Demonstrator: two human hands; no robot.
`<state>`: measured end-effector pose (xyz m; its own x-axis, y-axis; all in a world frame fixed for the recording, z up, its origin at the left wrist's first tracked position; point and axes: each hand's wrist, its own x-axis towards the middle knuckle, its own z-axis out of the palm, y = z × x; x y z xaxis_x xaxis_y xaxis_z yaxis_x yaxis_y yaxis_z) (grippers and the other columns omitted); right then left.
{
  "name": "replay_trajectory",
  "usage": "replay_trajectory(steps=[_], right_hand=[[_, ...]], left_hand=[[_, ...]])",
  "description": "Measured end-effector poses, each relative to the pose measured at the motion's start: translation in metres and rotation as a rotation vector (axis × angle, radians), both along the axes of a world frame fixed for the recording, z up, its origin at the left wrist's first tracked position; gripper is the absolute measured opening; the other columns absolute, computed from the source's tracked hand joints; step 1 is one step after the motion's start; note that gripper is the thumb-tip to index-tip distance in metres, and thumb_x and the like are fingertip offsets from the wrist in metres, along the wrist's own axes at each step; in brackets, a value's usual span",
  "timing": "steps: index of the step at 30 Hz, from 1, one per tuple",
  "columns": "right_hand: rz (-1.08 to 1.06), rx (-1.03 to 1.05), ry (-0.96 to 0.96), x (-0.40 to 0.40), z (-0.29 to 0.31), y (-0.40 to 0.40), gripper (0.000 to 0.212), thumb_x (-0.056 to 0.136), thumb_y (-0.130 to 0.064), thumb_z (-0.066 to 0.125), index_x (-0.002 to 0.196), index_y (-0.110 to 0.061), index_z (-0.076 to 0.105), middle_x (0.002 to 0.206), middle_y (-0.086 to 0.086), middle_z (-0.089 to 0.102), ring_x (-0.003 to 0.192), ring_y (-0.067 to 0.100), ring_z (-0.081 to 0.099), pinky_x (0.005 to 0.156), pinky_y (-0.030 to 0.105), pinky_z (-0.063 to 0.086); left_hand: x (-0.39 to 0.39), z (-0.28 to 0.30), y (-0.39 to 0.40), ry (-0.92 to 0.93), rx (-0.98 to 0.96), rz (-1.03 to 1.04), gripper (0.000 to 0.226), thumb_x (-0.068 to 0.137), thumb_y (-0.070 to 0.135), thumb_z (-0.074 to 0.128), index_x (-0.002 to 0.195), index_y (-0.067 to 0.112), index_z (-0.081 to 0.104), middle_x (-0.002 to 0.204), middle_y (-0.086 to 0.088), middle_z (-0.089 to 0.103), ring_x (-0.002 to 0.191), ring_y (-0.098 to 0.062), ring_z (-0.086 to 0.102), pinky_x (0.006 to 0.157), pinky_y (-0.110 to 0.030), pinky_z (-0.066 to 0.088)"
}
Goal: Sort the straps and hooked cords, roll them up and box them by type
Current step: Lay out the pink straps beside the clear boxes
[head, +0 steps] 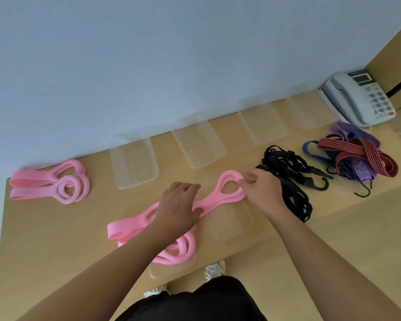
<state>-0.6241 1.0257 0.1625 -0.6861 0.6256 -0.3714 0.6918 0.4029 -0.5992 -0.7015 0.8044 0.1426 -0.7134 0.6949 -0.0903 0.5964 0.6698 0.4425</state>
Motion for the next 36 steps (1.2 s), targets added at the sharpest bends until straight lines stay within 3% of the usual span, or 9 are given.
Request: replay_trajectory(steps=[4, 7, 14, 20, 26, 28, 31, 34, 36], right_hand=[[0.129, 0.097, 0.106, -0.007, 0.011, -0.032, 0.027, 0.093, -0.025, 0.065, 0.119, -0.018, 0.068, 0.105, 0.000, 0.068, 0.101, 0.021, 0.063, 0.086, 0.035, 0.049], [0.289, 0.025, 0.165, -0.024, 0.015, -0.070, 0.033, 0.092, -0.028, 0.069, 0.123, -0.017, 0.068, 0.107, -0.001, 0.068, 0.097, 0.016, 0.062, 0.086, 0.030, 0.047], [0.681, 0.008, 0.197, -0.083, 0.021, -0.171, 0.040, 0.092, -0.032, 0.069, 0.129, -0.019, 0.065, 0.112, -0.002, 0.066, 0.102, 0.016, 0.060, 0.093, 0.031, 0.047], [0.851, -0.003, 0.185, -0.131, 0.017, -0.260, 0.040, 0.091, -0.034, 0.069, 0.129, -0.021, 0.064, 0.111, -0.002, 0.066, 0.100, 0.016, 0.060, 0.091, 0.032, 0.048], [0.749, -0.050, 0.066, -0.178, 0.004, -0.329, 0.030, 0.092, -0.033, 0.065, 0.115, -0.014, 0.064, 0.102, 0.002, 0.068, 0.095, 0.024, 0.064, 0.079, 0.035, 0.051], [0.672, 0.027, -0.026, -0.193, -0.006, -0.342, 0.043, 0.090, -0.042, 0.064, 0.121, -0.012, 0.058, 0.110, 0.007, 0.064, 0.098, 0.028, 0.063, 0.075, 0.033, 0.049], [0.531, 0.107, -0.157, -0.207, -0.021, -0.357, 0.067, 0.087, -0.058, 0.061, 0.132, -0.010, 0.048, 0.129, 0.015, 0.050, 0.118, 0.034, 0.053, 0.087, 0.037, 0.048], [0.465, 0.141, -0.150, -0.210, -0.028, -0.372, 0.062, 0.090, -0.048, 0.062, 0.133, -0.008, 0.045, 0.132, 0.016, 0.046, 0.123, 0.035, 0.048, 0.089, 0.038, 0.045], [0.430, 0.137, -0.042, -0.206, -0.029, -0.379, 0.048, 0.092, -0.036, 0.063, 0.127, -0.007, 0.048, 0.125, 0.014, 0.053, 0.116, 0.034, 0.053, 0.085, 0.038, 0.047]], left_hand=[[0.000, 0.006, -0.026, -0.005, 0.062, 0.083, 0.060, 0.080, 0.031, 0.084, 0.134, 0.013, 0.064, 0.131, -0.007, 0.066, 0.126, -0.034, 0.054, 0.104, -0.045, 0.044], [0.000, 0.006, -0.055, -0.017, 0.092, 0.165, 0.053, 0.078, 0.027, 0.084, 0.127, 0.014, 0.069, 0.124, -0.006, 0.069, 0.120, -0.033, 0.057, 0.100, -0.045, 0.048], [-0.010, 0.015, -0.141, 0.062, 0.128, 0.449, 0.044, 0.072, 0.020, 0.088, 0.113, 0.010, 0.074, 0.107, -0.006, 0.074, 0.101, -0.036, 0.067, 0.084, -0.041, 0.052], [-0.021, 0.022, -0.226, 0.035, 0.143, 0.717, 0.044, 0.076, 0.018, 0.088, 0.117, 0.011, 0.074, 0.111, -0.005, 0.073, 0.110, -0.033, 0.063, 0.090, -0.035, 0.045], [-0.033, 0.026, -0.290, -0.021, 0.152, 0.841, 0.044, 0.087, 0.023, 0.079, 0.129, 0.016, 0.067, 0.126, -0.002, 0.067, 0.127, -0.025, 0.052, 0.100, -0.029, 0.038], [-0.036, 0.027, -0.308, -0.029, 0.155, 0.849, 0.045, 0.089, 0.025, 0.077, 0.132, 0.018, 0.066, 0.130, 0.000, 0.065, 0.129, -0.022, 0.050, 0.103, -0.028, 0.037], [-0.040, 0.025, -0.328, -0.023, 0.154, 0.845, 0.044, 0.090, 0.027, 0.076, 0.132, 0.020, 0.065, 0.131, 0.003, 0.063, 0.129, -0.020, 0.050, 0.102, -0.025, 0.036], [-0.044, 0.022, -0.344, -0.030, 0.151, 0.847, 0.044, 0.089, 0.028, 0.077, 0.130, 0.020, 0.066, 0.132, 0.003, 0.062, 0.129, -0.021, 0.050, 0.101, -0.025, 0.036], [-0.047, 0.020, -0.350, -0.035, 0.145, 0.842, 0.044, 0.089, 0.028, 0.077, 0.131, 0.021, 0.065, 0.132, 0.004, 0.061, 0.128, -0.021, 0.050, 0.100, -0.024, 0.035]])
